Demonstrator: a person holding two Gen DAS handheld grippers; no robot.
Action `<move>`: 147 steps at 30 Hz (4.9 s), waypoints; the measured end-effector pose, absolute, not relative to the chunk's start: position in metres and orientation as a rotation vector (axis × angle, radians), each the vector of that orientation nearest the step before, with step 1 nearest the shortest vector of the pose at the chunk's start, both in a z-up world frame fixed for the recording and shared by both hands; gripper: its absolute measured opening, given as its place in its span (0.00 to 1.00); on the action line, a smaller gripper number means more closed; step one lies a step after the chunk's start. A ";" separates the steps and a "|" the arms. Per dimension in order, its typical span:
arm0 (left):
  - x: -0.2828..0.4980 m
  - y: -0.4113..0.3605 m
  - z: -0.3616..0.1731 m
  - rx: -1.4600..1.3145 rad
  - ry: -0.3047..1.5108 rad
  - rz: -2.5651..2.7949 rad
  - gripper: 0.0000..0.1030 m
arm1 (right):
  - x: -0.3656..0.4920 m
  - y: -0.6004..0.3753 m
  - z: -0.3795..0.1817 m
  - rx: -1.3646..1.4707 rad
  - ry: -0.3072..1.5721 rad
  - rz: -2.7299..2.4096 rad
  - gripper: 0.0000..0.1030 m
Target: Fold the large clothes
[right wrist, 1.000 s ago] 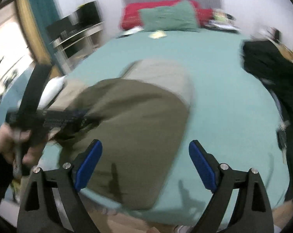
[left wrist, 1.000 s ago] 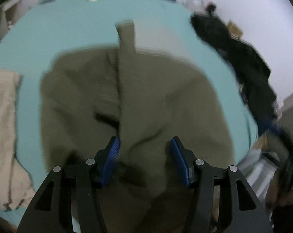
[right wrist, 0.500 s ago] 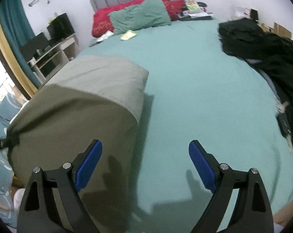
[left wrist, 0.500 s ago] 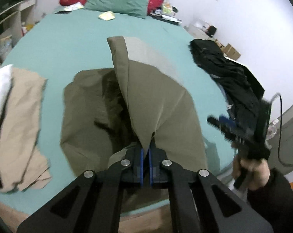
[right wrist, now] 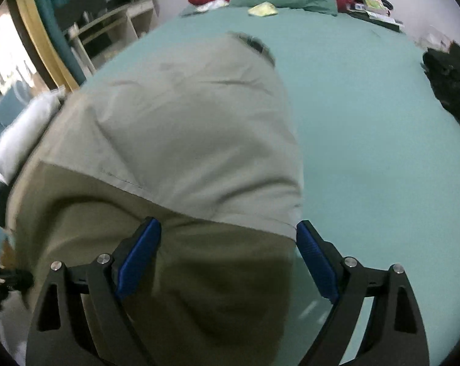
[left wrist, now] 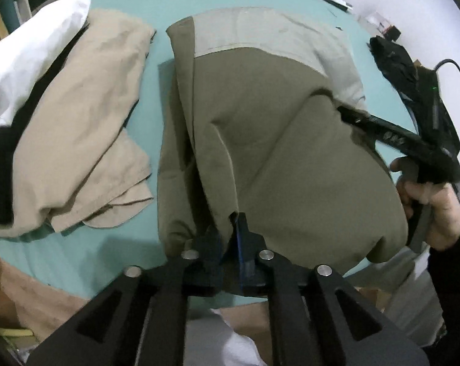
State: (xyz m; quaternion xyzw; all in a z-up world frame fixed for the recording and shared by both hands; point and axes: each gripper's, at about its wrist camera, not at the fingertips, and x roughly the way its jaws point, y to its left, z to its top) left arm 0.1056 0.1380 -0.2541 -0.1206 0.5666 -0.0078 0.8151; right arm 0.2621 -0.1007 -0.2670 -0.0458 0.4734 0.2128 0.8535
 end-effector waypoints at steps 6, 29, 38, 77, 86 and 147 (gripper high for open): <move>0.140 0.132 -0.187 -0.176 1.024 0.084 0.32 | 0.262 -0.120 -0.253 -0.039 0.965 0.482 0.88; 0.252 0.148 -0.295 -0.180 1.123 0.017 0.37 | 0.374 -0.112 -0.284 0.010 1.025 0.383 0.91; 0.208 0.152 -0.253 -0.270 1.023 0.018 0.38 | 0.323 -0.133 -0.226 0.000 0.957 0.376 0.92; 0.088 0.051 -0.266 -0.282 1.136 -0.185 0.48 | 0.137 -0.184 -0.244 0.196 1.090 0.528 0.23; 0.075 0.057 -0.246 -0.371 1.029 -0.148 0.56 | 0.113 -0.247 -0.243 0.126 1.100 0.460 0.26; 0.169 0.020 -0.267 -0.344 1.023 -0.210 0.23 | 0.198 -0.218 -0.238 0.262 0.952 0.551 0.36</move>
